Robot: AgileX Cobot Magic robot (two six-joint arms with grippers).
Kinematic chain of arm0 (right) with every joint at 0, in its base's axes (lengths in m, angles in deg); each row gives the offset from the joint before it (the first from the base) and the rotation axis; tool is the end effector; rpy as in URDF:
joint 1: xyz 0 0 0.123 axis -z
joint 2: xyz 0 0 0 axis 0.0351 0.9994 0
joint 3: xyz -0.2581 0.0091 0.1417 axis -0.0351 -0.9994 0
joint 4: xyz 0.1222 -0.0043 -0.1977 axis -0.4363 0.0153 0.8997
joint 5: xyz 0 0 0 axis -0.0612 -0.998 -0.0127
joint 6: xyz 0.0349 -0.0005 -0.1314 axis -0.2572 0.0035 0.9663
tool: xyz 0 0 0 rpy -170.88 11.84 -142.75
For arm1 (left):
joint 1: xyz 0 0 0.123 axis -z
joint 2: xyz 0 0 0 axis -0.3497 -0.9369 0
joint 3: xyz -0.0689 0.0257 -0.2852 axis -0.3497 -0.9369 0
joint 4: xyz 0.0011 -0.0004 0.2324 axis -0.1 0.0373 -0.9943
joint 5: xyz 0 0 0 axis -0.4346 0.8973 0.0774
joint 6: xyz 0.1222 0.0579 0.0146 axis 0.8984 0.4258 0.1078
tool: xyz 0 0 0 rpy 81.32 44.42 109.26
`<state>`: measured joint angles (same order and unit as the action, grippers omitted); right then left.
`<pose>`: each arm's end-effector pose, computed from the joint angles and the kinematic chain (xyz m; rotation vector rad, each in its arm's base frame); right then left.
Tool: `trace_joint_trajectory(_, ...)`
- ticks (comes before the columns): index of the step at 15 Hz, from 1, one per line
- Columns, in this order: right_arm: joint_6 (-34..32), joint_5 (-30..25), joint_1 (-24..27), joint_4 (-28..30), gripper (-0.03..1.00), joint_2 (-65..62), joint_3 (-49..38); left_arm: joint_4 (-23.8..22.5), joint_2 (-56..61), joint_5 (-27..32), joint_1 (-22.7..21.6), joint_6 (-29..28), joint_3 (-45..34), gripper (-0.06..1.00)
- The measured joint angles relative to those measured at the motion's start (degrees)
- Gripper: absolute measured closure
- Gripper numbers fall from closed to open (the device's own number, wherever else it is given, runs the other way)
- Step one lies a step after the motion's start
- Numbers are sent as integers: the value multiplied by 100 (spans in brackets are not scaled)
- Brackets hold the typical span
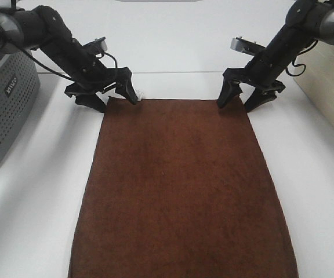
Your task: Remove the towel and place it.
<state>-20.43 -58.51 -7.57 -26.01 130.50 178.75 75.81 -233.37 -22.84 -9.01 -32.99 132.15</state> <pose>0.5111 0.1092 0.0654 -0.4144 2.9045 0.6656 0.5202 -0.1623 0.0709 0.1557 2.8024 -0.6785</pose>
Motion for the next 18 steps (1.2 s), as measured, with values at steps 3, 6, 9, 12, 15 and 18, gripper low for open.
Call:
trace_joint_trajectory(3,-86,183,-235,172,20,11,17,-63,-34,-57,327,0,6,30)
trace_joint_trajectory(6,-235,281,-292,498,36,23,29,-212,-86,-149,430,0,6,60)
trace_joint_trajectory(9,-338,401,-292,779,73,40,29,-338,-103,-155,424,46,0,91)
trace_joint_trajectory(12,-378,430,-292,751,96,57,29,-498,-97,-166,430,143,0,94)
trace_joint_trajectory(15,-378,487,-292,762,96,46,29,-825,-69,-327,447,155,0,94)
trace_joint_trajectory(18,-378,1094,-315,1077,96,-34,-11,-1129,-40,-590,458,166,46,94)
